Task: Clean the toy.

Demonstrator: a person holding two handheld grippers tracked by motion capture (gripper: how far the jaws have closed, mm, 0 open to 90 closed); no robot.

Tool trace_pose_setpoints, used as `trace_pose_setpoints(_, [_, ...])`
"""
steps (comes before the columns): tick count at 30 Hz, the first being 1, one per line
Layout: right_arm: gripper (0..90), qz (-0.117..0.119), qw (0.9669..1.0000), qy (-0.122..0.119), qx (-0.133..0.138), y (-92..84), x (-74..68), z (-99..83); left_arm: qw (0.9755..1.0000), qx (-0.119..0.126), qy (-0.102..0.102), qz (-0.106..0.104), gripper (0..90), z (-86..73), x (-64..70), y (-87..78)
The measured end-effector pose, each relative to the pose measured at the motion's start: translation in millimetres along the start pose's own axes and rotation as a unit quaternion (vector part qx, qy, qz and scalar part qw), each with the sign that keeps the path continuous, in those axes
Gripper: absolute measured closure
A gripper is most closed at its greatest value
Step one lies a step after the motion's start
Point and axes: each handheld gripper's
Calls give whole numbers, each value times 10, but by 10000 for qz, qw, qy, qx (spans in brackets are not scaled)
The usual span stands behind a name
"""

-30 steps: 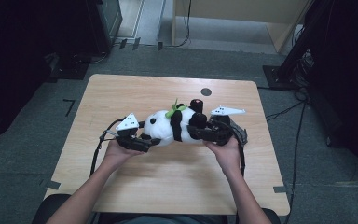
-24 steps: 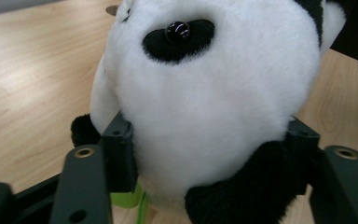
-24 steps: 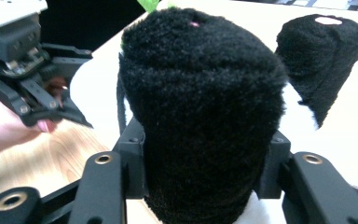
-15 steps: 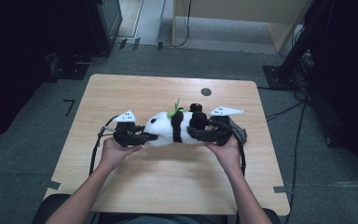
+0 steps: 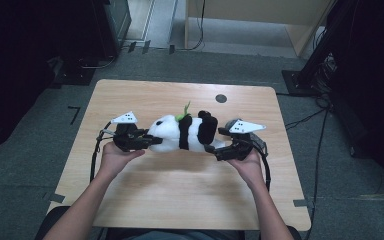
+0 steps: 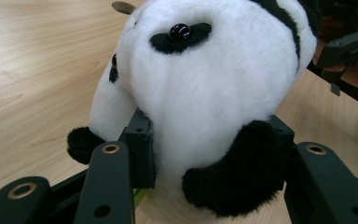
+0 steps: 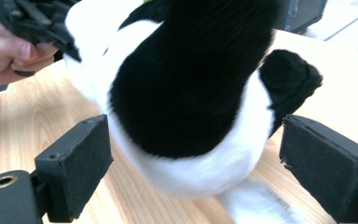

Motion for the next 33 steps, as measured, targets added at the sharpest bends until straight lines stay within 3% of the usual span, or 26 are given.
trace_pose_setpoints(2, [91, 106, 9999, -20, -47, 63, -27, -12, 9999, -25, -70, -85, 508, 15, 4, 11])
trace_pose_setpoints(7, [74, -59, 9995, -281, -154, 150, -101, -5, 9992, -80, -226, -318, 503, 29, 7, 38])
trace_pose_setpoints(10, [74, -77, 9995, -263, -185, 186, -106, -12, 9986, -50, -329, -404, 502, 40, 18, 36])
trace_pose_setpoints(11, [74, -108, 9995, -205, -207, 214, -112, -8, 9987, -45, -335, -376, 500, 43, 31, 41])
trace_pose_setpoints(14, [74, -415, 9983, -320, -262, 283, -164, 0, 9988, -28, -381, -311, 483, 47, 46, 57])
trace_pose_setpoints(17, [160, -776, 9953, -441, -385, 323, -204, 10, 9990, -56, -371, -246, 462, 45, 43, 69])
trace_pose_setpoints(21, [302, -953, 9935, -412, -460, 319, -222, 14, 9994, -69, -307, -116, 421, 47, 61, 100])
trace_pose_setpoints(25, [414, -882, 9944, -274, -522, 275, -212, 36, 9997, -38, -217, -54, 329, 48, 59, 118])
trace_pose_setpoints(30, [447, -643, 9966, -9, -522, 189, -143, 72, 9998, 126, -68, -154, 190, 21, -18, 116])
trace_pose_setpoints(33, [473, -672, 9962, 80, -544, 146, -120, 82, 9998, 104, 118, 99, 189, 3, -11, 87])
Point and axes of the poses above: each handheld gripper's, and its own axes: y roughly forward along the jaws, z roughly out of its top, x roughly to its right, and after that the axes turned 15 degrees about -x, right-handed
